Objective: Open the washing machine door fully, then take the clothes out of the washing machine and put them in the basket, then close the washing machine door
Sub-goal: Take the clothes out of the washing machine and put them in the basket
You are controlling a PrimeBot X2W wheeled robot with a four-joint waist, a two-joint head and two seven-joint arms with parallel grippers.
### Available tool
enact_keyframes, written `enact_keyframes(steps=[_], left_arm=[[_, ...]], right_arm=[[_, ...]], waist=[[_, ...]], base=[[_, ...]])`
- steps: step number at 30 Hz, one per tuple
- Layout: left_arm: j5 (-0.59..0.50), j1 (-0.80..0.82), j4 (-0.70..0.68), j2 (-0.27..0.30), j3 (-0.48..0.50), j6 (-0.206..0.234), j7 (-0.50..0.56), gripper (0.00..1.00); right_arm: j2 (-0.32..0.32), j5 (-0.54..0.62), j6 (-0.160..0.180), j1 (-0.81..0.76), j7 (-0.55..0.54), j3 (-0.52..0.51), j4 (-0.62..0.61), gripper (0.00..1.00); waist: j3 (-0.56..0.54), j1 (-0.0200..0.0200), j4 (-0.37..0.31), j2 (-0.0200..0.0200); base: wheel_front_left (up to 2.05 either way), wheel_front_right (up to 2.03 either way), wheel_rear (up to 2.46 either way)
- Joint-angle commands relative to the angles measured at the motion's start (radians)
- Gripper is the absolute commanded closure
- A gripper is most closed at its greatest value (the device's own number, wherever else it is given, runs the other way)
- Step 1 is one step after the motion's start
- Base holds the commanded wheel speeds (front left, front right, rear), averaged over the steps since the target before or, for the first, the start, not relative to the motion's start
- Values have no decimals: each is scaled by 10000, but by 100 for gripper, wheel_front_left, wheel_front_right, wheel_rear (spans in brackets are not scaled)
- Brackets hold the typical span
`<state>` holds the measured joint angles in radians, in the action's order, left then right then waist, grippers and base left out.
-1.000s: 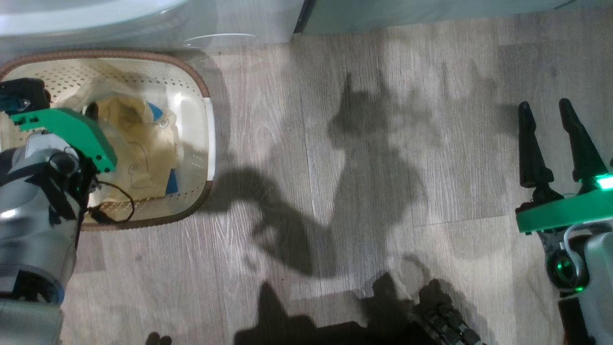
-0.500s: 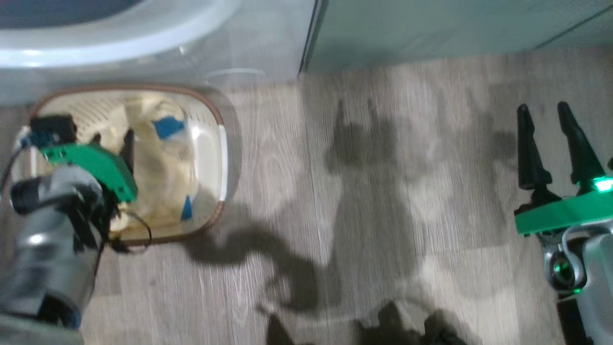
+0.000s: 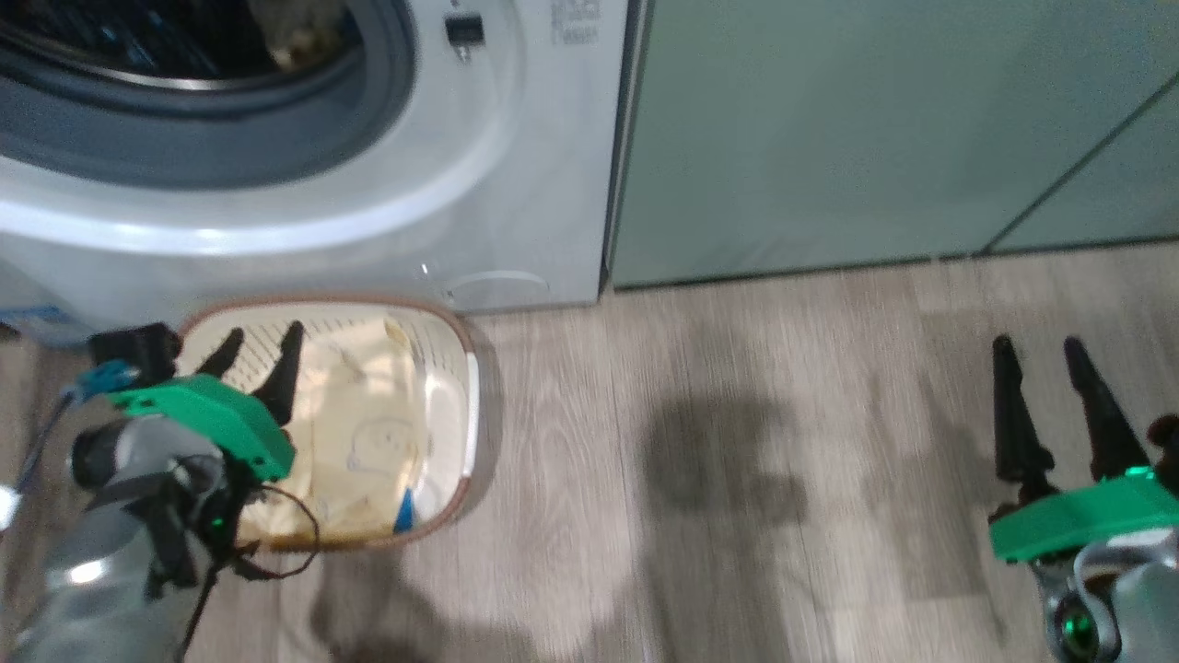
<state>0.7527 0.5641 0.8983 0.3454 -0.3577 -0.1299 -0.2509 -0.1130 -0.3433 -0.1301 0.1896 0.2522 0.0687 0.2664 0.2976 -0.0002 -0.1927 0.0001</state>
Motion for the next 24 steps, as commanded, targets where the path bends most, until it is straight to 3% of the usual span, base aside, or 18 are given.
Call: enact_keyframes(steps=[1, 6, 13, 24], left_arm=[[-32, -177, -642, 659, 602, -7, -104, 0], [-491, -1362, -2212, 828, 1896, -7, -106, 0], [-1402, -2989, -3927, 532, 3399, -7, -107, 0], [-2320, -4586, -5530, 136, 4227, -7, -108, 0]], right_arm=[[-159, -17, -6, -115, 95, 139, -244, 0], [-208, -1, -6, -509, 95, 143, -215, 0], [-260, -14, -6, -932, 95, 269, -164, 0], [-355, -33, -6, -1350, 95, 407, -232, 0]], waist=[[-662, 2, 128, -1], [-1377, 2, 204, -1], [-2150, 2, 312, -1], [-2671, 2, 407, -1]], base=[[0, 0, 0], [0, 0, 0], [0, 0, 0], [0, 0, 0]])
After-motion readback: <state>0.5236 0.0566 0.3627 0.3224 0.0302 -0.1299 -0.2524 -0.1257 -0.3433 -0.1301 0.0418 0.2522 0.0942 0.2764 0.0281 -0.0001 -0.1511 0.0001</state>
